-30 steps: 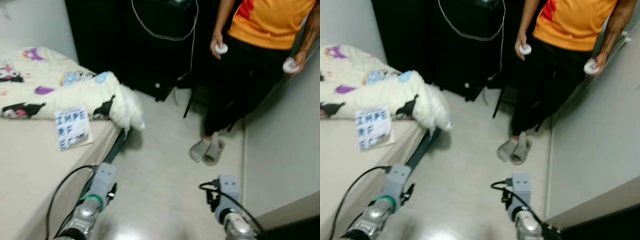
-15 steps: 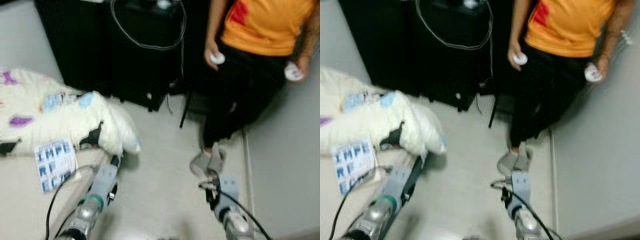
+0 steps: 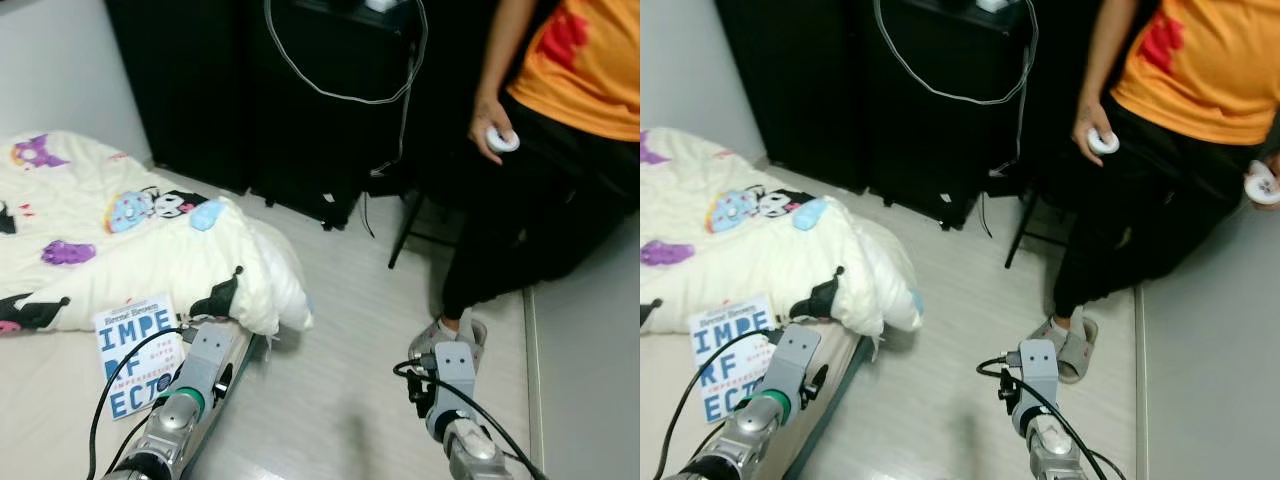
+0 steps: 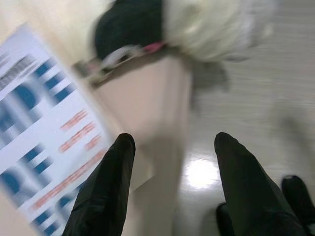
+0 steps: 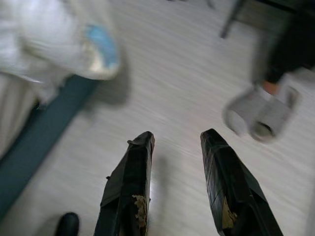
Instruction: Clean up the room
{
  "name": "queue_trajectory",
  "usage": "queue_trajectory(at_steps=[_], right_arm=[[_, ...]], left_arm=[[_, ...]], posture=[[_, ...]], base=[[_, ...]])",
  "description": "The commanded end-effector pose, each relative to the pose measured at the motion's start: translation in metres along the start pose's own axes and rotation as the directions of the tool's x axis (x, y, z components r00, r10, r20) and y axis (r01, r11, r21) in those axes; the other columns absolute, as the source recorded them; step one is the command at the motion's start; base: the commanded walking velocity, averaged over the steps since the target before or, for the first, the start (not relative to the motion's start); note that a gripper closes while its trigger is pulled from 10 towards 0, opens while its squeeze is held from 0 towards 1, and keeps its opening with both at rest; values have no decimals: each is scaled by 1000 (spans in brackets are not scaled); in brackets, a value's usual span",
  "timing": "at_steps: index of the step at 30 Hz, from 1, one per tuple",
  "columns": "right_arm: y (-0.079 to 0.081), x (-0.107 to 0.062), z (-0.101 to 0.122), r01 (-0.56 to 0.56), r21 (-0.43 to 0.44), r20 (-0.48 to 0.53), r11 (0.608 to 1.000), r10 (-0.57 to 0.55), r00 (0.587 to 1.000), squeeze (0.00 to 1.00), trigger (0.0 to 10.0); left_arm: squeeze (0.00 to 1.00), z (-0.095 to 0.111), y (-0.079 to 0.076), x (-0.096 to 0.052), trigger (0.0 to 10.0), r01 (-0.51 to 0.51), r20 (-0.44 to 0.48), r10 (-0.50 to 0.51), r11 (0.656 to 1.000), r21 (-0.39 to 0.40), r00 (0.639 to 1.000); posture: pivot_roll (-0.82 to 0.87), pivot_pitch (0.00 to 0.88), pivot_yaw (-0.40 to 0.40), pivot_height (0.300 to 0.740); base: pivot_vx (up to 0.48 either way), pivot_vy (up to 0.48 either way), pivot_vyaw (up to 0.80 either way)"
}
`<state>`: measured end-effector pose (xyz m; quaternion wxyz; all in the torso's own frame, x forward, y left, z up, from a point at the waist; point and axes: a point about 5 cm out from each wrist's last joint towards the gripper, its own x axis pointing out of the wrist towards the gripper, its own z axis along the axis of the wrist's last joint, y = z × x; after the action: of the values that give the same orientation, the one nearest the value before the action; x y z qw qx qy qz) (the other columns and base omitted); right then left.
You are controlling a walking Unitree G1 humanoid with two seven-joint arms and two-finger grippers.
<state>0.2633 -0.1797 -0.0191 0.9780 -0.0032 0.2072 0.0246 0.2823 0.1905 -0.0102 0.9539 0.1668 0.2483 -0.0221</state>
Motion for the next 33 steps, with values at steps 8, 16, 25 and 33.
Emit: queue_trajectory(at_steps=[8,16,25,33], right_arm=[[2,-7,-14,-18,-7,-45,1000,18,999,0,10000],[4,-8,-17,-25,-8,-56,1000,25,998,0,10000],[5,-6,-14,-29,-10,-48,1000,29,998,0,10000],[4,-6,-14,-28,-10,-46,1000,28,999,0,10000]], left_arm=[[0,-15,-5,-4,10000,27,-58,-26,1000,11,998],[0,-15,-6,-5,10000,38,-60,-36,999,27,998],[0,-15,-6,-5,10000,40,-59,-38,999,35,998],[0,-14,-7,-4,10000,45,-56,-42,998,41,998]], posture=[[5,79,-35,720],[10,82,-34,720],[11,80,-34,720],[10,73,-36,720]], base=[[0,0,795],[0,0,795],[0,0,797],[0,0,796]])
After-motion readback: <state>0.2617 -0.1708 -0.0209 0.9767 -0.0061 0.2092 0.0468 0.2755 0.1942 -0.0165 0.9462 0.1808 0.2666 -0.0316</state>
